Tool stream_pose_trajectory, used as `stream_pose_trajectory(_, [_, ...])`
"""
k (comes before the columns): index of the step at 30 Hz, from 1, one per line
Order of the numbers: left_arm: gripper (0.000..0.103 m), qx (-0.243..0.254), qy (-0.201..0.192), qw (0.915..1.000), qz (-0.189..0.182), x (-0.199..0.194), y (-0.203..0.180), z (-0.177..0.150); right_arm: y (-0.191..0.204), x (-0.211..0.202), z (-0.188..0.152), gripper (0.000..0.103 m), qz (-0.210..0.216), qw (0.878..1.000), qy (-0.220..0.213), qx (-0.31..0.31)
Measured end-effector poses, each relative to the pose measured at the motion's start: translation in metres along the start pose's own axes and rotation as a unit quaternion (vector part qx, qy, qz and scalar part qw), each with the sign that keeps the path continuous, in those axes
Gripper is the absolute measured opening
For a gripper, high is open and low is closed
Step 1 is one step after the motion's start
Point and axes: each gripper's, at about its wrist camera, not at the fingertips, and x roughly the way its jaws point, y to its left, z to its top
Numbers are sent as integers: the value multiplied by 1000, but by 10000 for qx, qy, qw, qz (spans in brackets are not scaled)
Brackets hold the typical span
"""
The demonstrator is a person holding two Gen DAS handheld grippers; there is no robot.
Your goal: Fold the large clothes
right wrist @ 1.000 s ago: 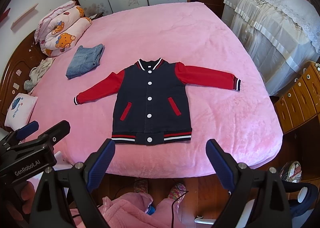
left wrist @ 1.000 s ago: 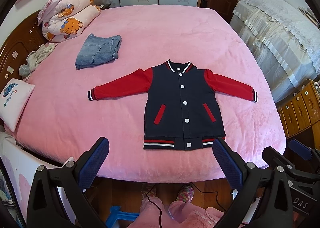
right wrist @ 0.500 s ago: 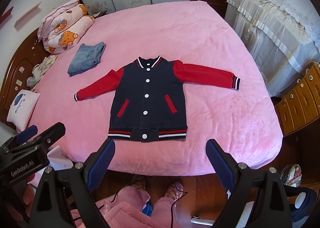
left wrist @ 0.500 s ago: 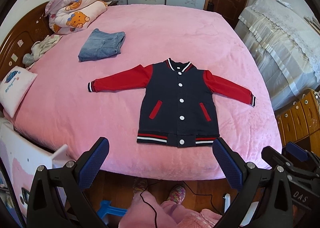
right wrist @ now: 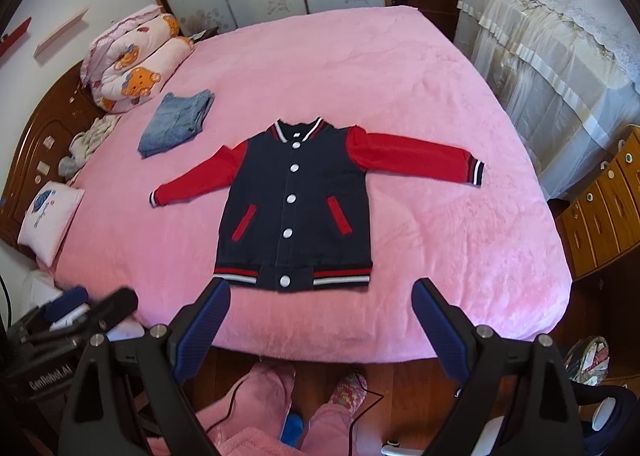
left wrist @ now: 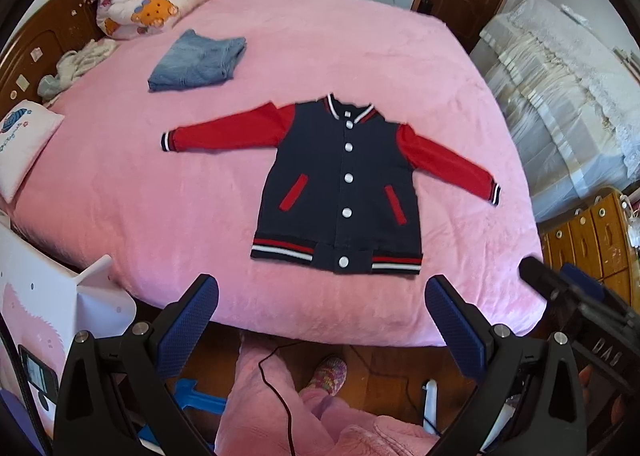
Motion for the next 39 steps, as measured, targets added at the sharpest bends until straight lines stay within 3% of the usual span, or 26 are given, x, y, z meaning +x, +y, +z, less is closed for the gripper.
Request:
stream_pose_trajectory(3, [102,-42,223,9996,-168,13,9,9,4,13,7,92,-176,9998,50,76])
stream_pose_trajectory(5, [102,-1,388,9990,-231,27,16,18,12,34,10,92,-465,9984,307,29])
stream_pose_trajectory(8, [102,31,821,9961,-326,55,34,32,21,65,15,81,-642,9953,699,178])
stream_pose_trajectory(12, [102,-260,1435,9882,-473,98,75,59,38,104,24,80,-894,9893,1033,507])
stream_pose_trajectory(19, [102,-951,1855,9778,-186,176,162,102,83,166,41,80,-1412,9787,1375,579])
stream_pose_trajectory(23, [102,-1180,1893,9748,-59,223,204,120,105,200,48,80,-1415,9747,1537,791])
stream_pose_trajectory(27, [102,-1478,1751,9734,16,266,243,136,129,244,52,80,-1257,9736,1828,532])
stream_pose_trajectory(30, [102,-1799,1582,9709,24,294,268,147,148,274,57,80,-1260,9748,1818,282])
stream_pose_trajectory(35, [102,-2576,1248,9578,-257,337,314,166,179,316,63,80,-1107,9789,1714,-104])
stream_pose_trajectory(39, [102,-3026,1061,9466,-326,368,342,178,193,347,64,80,-977,9786,1812,-73])
